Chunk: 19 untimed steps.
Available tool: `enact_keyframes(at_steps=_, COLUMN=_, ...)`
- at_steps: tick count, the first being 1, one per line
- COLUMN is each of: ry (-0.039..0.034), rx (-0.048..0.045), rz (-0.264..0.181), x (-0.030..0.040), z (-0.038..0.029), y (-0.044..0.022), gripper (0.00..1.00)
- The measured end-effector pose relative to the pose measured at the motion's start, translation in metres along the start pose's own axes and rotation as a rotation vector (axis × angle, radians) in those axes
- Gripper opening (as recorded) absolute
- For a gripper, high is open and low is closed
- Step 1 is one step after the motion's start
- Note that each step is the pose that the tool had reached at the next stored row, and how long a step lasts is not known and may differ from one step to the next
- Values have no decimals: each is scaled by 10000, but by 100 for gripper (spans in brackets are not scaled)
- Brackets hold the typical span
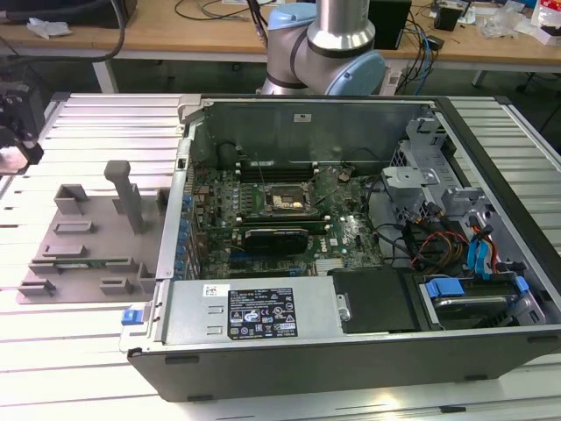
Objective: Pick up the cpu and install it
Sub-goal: 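Pick up the cpu and move it towards the insertion slot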
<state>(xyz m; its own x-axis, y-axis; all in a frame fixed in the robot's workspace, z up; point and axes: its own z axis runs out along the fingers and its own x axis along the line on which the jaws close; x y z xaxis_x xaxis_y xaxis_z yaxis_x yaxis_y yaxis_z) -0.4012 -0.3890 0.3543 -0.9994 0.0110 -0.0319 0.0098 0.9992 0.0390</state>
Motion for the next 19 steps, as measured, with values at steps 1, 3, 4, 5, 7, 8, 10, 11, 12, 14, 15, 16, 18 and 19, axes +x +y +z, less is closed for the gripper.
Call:
enact_keyframes(at_steps=1, ry=1, rx=0, rz=0, x=-1, z=-25, y=1, gripper=55)
enact_keyframes(at_steps=3, ry=1, rx=0, rz=0, x=-2, z=-75, y=3, gripper=55)
enact_keyframes(at_steps=4, ry=1, rx=1, rz=0, x=-3, z=-108, y=5, gripper=55)
enact_keyframes(at_steps=5, ry=0, rx=0, rz=0, x=-4, z=-124, y=5, gripper=55)
enact_keyframes(at_steps=7, ry=1, rx=0, rz=0, x=-5, z=-155, y=7, gripper=55)
enact_keyframes(at_steps=8, ry=0, rx=-1, rz=0, x=-5, z=-173, y=8, gripper=55)
enact_keyframes(at_steps=10, ry=1, rx=0, rz=0, x=-7, z=-212, y=9, gripper=55)
enact_keyframes(at_steps=11, ry=1, rx=0, rz=0, x=-7, z=-230, y=10, gripper=55)
enact_keyframes(at_steps=12, ry=0, rx=0, rz=0, x=-8, z=-253, y=11, gripper=55)
enact_keyframes(at_steps=14, ry=0, rx=0, rz=0, x=-9, z=-291, y=12, gripper=55)
enact_keyframes(at_steps=15, ry=0, rx=0, rz=0, x=-9, z=-300, y=13, gripper=55)
enact_keyframes(at_steps=16, ry=1, rx=0, rz=0, x=-10, z=-311, y=13, gripper=55)
enact_keyframes(at_steps=18, ry=0, rx=0, rz=0, x=-11, z=-365, y=15, gripper=55)
enact_keyframes(at_steps=19, ry=0, rx=0, rz=1, x=-12, z=-387, y=16, gripper=55)
